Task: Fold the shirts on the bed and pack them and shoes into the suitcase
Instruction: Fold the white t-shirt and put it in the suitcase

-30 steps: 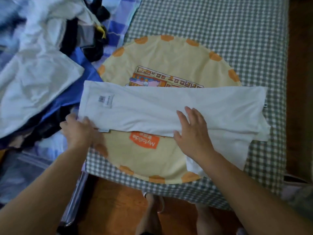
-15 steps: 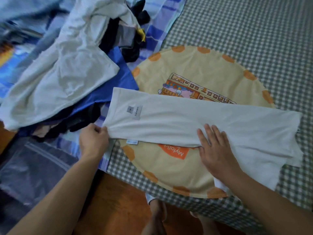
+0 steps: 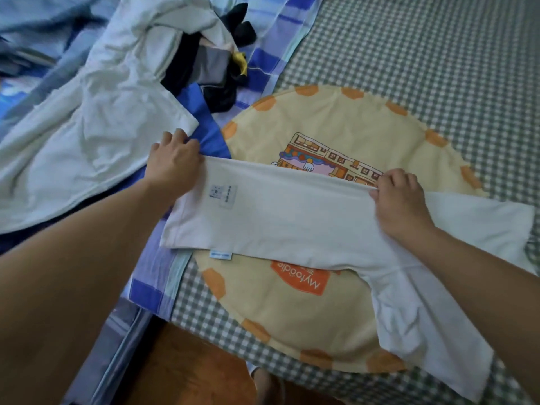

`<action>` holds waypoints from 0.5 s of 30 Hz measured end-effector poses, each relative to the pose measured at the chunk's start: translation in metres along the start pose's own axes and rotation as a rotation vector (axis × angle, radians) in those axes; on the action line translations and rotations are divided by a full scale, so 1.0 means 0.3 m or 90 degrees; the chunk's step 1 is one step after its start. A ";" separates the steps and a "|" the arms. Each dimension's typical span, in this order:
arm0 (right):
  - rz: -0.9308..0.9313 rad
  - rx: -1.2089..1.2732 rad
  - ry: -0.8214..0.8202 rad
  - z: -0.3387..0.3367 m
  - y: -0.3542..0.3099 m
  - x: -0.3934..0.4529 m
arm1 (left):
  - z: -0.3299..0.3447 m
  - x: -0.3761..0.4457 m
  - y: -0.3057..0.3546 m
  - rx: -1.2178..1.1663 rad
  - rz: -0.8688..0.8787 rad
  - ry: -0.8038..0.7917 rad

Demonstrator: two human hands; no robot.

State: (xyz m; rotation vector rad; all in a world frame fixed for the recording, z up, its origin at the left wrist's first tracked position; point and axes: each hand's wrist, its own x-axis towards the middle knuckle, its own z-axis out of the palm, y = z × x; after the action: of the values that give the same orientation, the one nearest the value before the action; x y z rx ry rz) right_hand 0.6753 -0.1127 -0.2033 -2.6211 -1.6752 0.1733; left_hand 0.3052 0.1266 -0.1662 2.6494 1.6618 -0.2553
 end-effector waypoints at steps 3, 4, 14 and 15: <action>0.006 0.044 0.022 -0.016 -0.012 0.017 | -0.021 -0.037 0.101 -0.021 -0.063 0.082; 0.012 0.071 0.028 -0.028 -0.023 0.005 | -0.026 -0.075 0.162 -0.055 -0.057 0.103; -0.105 0.036 0.088 -0.187 0.398 -0.614 | 0.033 -0.610 0.774 -0.129 0.626 0.046; -0.142 -0.014 0.029 -0.207 0.469 -0.649 | 0.029 -0.612 0.810 -0.116 0.671 0.067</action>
State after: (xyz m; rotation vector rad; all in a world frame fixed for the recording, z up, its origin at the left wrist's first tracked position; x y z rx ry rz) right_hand 0.7280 -0.3461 -0.1376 -2.4087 -1.9448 0.0887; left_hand 0.4431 -0.1450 -0.1695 2.9593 0.1138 0.0571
